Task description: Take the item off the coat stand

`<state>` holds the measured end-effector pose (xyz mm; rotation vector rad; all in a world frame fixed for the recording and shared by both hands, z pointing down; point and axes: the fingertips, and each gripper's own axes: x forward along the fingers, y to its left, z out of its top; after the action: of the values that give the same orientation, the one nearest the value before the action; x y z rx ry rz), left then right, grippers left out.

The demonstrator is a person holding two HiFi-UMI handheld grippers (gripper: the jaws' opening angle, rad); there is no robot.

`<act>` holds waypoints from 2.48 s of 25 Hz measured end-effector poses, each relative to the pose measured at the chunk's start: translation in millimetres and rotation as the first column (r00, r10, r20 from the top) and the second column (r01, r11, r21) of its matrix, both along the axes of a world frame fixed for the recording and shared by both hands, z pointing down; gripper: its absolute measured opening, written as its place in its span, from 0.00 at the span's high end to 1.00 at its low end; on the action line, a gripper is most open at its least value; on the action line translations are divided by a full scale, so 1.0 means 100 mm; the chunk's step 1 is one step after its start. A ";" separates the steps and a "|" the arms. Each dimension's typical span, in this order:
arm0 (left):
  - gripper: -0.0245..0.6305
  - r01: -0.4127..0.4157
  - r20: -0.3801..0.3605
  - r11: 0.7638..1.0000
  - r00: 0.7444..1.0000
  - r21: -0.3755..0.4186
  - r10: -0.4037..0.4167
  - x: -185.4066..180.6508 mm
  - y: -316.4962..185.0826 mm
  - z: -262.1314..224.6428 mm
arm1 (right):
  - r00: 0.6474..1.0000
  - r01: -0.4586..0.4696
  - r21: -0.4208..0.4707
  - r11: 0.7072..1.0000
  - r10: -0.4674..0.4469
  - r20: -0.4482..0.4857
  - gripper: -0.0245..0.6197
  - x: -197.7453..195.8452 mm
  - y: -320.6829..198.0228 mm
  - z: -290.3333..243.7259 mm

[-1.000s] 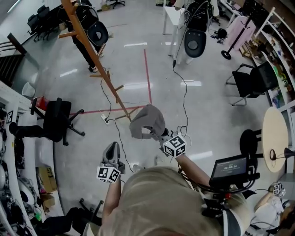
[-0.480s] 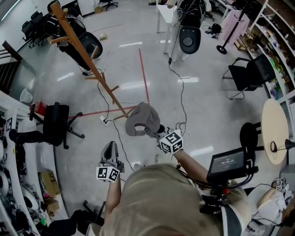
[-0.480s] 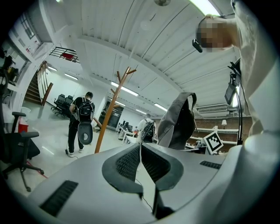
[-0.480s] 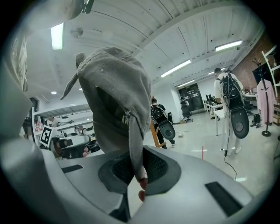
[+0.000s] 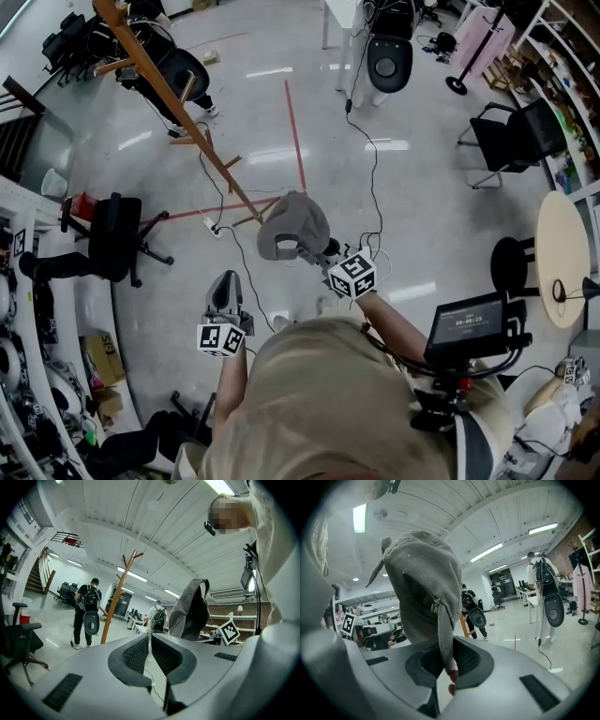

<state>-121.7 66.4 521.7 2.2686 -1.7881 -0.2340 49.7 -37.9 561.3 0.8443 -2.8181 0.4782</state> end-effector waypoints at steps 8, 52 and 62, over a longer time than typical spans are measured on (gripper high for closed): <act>0.93 -0.004 -0.017 1.000 1.000 -0.020 0.003 -0.02 0.01 -0.09 | 1.000 -0.010 0.006 1.000 0.010 -0.006 0.92 0.01 0.03 -0.04; 0.93 -0.041 -0.190 0.998 0.981 -0.048 0.031 1.15 -0.08 -0.03 | 1.000 -0.012 -0.048 0.999 0.012 -0.015 0.92 1.20 -0.02 0.10; 0.93 0.107 -0.241 0.992 0.963 -0.069 -0.121 0.43 0.22 0.11 | 0.994 0.082 -0.113 0.990 -0.073 0.082 0.92 0.37 -0.12 0.07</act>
<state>-78.9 88.6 532.9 2.0020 -1.7728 -0.4587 86.9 -49.6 567.9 0.7054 -2.8475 0.6694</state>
